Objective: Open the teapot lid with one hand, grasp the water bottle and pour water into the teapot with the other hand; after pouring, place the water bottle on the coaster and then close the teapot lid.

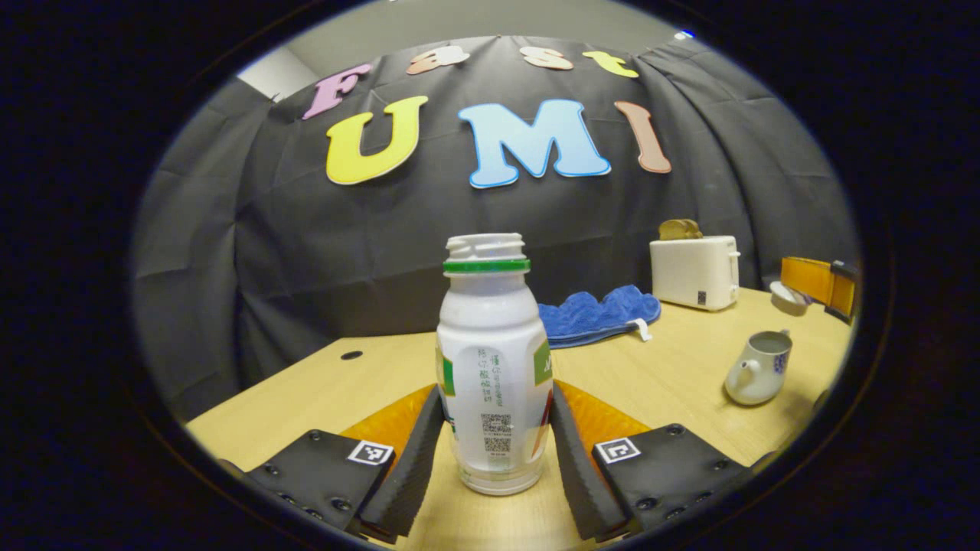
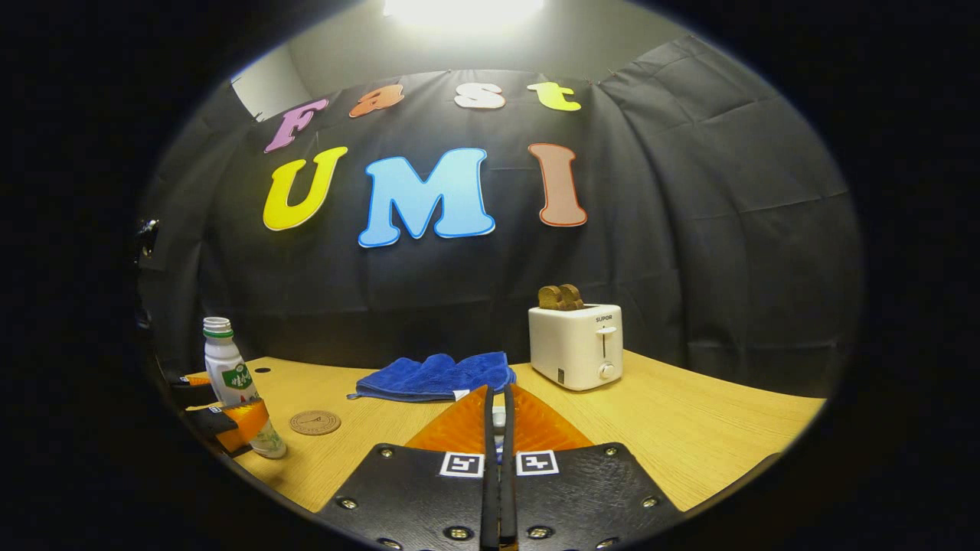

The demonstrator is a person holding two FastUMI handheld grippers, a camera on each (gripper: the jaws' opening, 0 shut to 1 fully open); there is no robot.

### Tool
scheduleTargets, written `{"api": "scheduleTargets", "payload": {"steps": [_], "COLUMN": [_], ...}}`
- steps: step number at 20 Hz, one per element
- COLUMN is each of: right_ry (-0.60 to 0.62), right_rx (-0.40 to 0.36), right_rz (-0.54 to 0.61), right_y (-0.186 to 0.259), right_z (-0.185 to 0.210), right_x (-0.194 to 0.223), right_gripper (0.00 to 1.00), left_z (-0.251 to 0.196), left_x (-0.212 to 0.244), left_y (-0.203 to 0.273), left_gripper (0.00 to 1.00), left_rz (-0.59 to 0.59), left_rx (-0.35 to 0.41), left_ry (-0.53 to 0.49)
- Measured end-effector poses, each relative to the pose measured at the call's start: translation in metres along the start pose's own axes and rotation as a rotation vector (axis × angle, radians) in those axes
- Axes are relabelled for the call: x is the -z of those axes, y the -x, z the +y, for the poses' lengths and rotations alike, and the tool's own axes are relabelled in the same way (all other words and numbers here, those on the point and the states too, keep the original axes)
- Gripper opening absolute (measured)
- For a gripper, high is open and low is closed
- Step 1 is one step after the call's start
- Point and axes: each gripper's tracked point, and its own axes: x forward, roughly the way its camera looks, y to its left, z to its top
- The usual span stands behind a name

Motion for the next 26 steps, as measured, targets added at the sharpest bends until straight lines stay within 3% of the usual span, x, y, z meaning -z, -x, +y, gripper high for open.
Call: {"api": "scheduleTargets", "payload": {"steps": [6,8,9,10,13,15,19,20,26], "right_ry": [-0.043,-0.057,-0.064,-0.071,-0.083,-0.090,-0.103,-0.108,-0.132], "right_rx": [0.056,0.076,0.084,0.088,0.103,0.109,0.123,0.122,0.130], "right_rz": [-0.005,0.000,0.003,0.003,-0.001,-0.011,-0.027,-0.028,-0.056], "right_y": [0.000,0.000,0.000,0.000,0.001,0.002,0.003,0.004,0.008], "right_z": [-0.019,-0.026,-0.029,-0.030,-0.036,-0.037,-0.042,-0.043,-0.048], "right_x": [-0.003,-0.002,-0.002,-0.002,-0.004,-0.006,-0.010,-0.011,-0.019], "right_gripper": [0.01,0.01,0.01,0.01,0.01,0.01,0.01,0.01,0.01], "left_z": [-0.007,-0.008,-0.010,-0.011,-0.016,-0.021,-0.024,-0.027,-0.056], "left_x": [-0.005,-0.010,-0.013,-0.016,-0.028,-0.030,-0.037,-0.039,-0.053], "left_y": [0.002,0.002,0.002,0.001,0.001,-0.003,-0.010,-0.013,-0.025], "left_gripper": [0.81,0.84,0.77,0.84,0.81,0.85,0.76,0.85,0.85], "left_rz": [-0.004,-0.008,-0.013,-0.020,-0.048,-0.052,-0.061,-0.064,-0.112], "left_rx": [-0.001,-0.004,-0.008,-0.012,-0.013,-0.004,-0.007,-0.006,0.047], "left_ry": [-0.193,-0.261,-0.310,-0.373,-0.548,-0.618,-0.730,-0.760,-0.943]}}
